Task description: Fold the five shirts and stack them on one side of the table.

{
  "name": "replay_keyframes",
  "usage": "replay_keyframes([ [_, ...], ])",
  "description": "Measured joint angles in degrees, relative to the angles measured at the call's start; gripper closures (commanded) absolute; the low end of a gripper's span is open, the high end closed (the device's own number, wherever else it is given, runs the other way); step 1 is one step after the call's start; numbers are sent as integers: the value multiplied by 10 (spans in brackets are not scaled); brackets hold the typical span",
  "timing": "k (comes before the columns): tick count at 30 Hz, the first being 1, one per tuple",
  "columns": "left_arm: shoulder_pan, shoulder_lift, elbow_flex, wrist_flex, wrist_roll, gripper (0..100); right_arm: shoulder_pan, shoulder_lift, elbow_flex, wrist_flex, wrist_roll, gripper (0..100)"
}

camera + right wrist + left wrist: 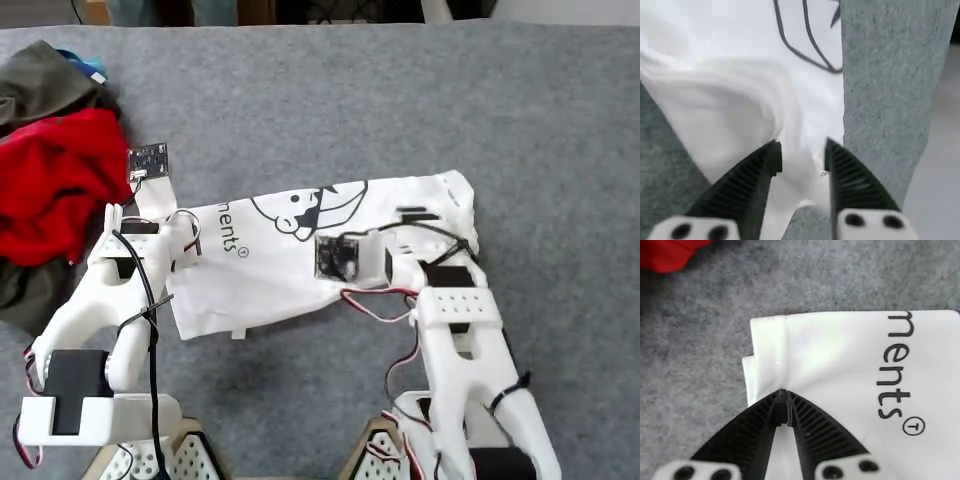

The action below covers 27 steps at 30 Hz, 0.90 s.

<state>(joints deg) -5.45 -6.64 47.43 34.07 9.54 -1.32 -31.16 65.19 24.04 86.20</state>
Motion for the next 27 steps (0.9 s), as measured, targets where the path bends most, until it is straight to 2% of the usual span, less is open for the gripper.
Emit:
replay_keyframes([
  [3, 0, 0, 0, 0, 0, 971, 0, 47, -10, -46, -34, 650],
  [7, 0, 0, 0, 0, 0, 971, 0, 89, -43, -48, -43, 672],
  [11, 0, 0, 0, 0, 0, 971, 0, 85, -68, -2, -71, 787],
  [15, 0, 0, 0, 0, 0, 971, 14, 46, -97, 52, -118, 992],
  [17, 0, 0, 0, 0, 0, 971, 24, 21, -113, 80, -141, 958],
  [20, 0, 0, 0, 3, 0, 971, 49, -11, -137, 138, -173, 986],
  [24, 0, 0, -6, 10, 0, 971, 106, -25, -177, 207, -289, 981],
  [27, 0, -3, -33, 55, -20, 970, 174, -19, -193, 247, -396, 981],
])
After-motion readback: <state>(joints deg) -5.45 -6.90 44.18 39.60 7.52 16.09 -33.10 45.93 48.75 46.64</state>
